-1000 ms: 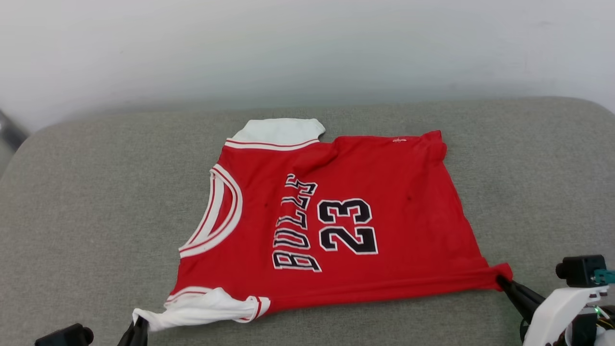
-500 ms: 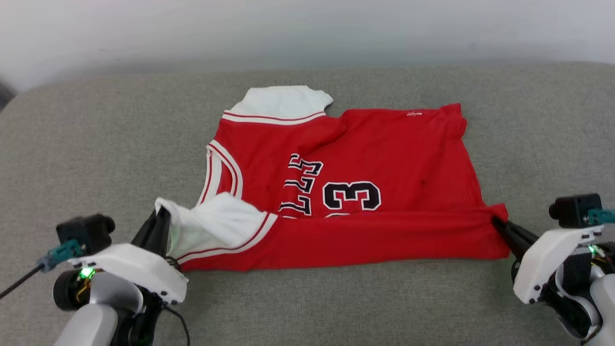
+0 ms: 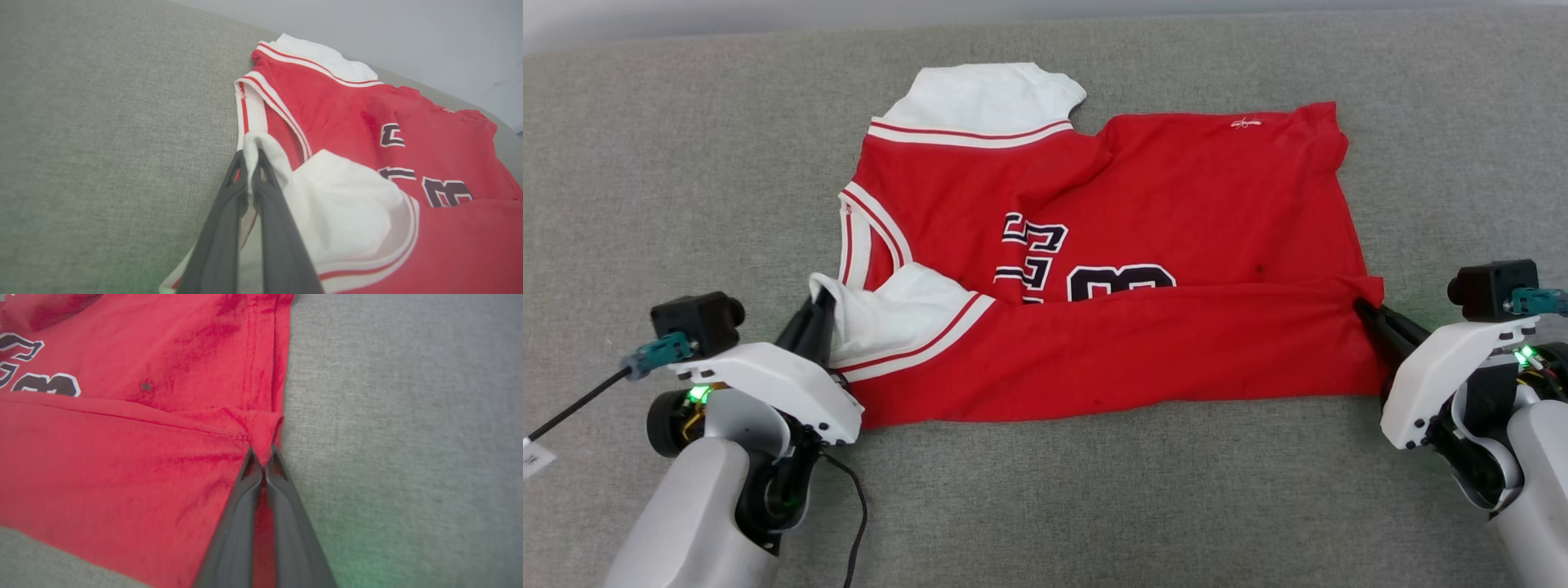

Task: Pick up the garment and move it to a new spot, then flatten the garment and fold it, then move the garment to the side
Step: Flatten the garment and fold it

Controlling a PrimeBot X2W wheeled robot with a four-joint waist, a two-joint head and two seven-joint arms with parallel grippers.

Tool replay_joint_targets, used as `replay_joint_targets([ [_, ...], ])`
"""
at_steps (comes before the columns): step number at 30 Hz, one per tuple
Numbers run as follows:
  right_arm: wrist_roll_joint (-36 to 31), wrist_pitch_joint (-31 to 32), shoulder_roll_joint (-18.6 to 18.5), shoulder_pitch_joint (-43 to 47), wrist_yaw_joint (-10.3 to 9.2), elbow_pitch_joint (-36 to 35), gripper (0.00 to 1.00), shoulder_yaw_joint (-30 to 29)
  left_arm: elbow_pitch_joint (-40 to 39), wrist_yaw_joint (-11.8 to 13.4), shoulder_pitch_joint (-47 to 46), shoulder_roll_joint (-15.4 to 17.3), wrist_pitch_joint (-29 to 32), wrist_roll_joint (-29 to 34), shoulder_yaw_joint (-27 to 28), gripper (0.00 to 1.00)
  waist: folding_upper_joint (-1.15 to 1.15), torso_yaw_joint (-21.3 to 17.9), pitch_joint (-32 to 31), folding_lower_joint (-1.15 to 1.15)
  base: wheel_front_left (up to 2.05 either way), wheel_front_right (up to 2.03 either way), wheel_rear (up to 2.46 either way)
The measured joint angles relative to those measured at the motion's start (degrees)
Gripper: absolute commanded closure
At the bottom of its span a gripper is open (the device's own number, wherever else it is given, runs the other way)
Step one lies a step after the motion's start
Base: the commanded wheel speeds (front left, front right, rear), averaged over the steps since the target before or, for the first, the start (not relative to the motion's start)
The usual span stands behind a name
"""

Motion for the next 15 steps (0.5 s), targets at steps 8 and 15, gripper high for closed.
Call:
replay_joint_targets([
  [8, 1.25, -3.24, 0.81, -0.47, 0.0, 2.98, 0.0, 2.34, 7.8, -2.94, -1.8, -1.66, 0.76, -2.64, -0.58, 0.0, 0.0, -0.36, -0.85, 0.0, 0.0, 0.0, 0.0],
  [15, 1.04, -13.46, 0.63, 3.12, -0.01, -0.35, 0.0, 1.75, 9.48, -3.03, -1.7, 0.53, -0.54, -3.28, 1.42, 0.0, 0.0, -1.16, -5.21, 0.0, 0.0, 0.0, 0.0],
])
